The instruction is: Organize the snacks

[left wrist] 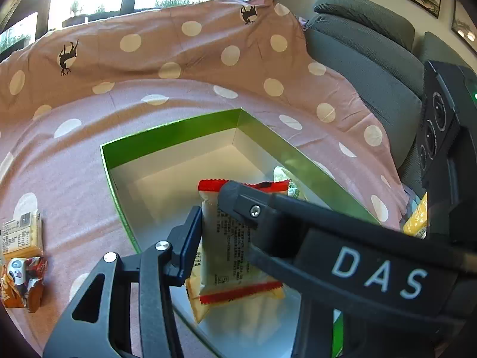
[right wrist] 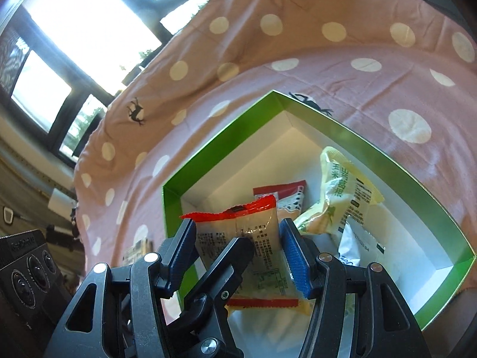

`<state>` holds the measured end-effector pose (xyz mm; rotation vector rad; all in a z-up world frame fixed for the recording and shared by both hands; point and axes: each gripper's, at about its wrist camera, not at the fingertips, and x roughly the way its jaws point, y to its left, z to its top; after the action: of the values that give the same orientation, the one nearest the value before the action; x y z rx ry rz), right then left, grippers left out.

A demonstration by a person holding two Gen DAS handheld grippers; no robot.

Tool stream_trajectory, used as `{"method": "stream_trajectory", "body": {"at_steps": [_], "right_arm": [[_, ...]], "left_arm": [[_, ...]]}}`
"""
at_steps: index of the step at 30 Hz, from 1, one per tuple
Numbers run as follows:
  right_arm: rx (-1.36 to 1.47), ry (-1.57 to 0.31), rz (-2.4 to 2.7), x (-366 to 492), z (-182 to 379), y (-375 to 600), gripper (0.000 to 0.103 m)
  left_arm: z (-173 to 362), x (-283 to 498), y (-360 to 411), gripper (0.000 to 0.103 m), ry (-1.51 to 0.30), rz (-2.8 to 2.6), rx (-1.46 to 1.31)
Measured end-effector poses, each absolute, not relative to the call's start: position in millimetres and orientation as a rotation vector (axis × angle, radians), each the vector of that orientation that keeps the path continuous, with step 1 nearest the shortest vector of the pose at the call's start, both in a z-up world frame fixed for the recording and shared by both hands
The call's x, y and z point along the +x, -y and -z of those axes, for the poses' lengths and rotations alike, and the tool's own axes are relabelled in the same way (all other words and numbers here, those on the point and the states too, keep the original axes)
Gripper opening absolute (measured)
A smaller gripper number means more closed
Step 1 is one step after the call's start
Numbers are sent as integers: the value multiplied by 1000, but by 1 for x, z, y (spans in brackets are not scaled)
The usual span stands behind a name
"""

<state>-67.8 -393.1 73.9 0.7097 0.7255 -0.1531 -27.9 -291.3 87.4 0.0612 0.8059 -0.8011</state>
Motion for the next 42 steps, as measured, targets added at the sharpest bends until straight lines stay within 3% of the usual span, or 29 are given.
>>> {"method": "stream_trajectory", "body": {"at_steps": [9, 18, 25, 30, 33, 42], "right_arm": [[711, -727, 209, -68, -72, 397, 62], [621, -681, 253, -74, -90, 384, 69], [541, -676, 279, -73, -101, 368, 76], [452, -658, 271, -73, -113, 341, 83], [399, -657, 257, -70, -119, 322, 85], [220, -714, 162, -47, -114, 249, 87]], "left_arm": [[-86, -26, 287, 48, -837, 783, 27], [-106, -31, 244, 68, -797, 746, -29], [-124, -41, 175, 87, -745, 623, -75], [-127, -45, 110, 89, -741, 504, -120], [-123, -45, 69, 97, -745, 396, -149], [-80, -40, -46, 97, -807, 129, -229]]}}
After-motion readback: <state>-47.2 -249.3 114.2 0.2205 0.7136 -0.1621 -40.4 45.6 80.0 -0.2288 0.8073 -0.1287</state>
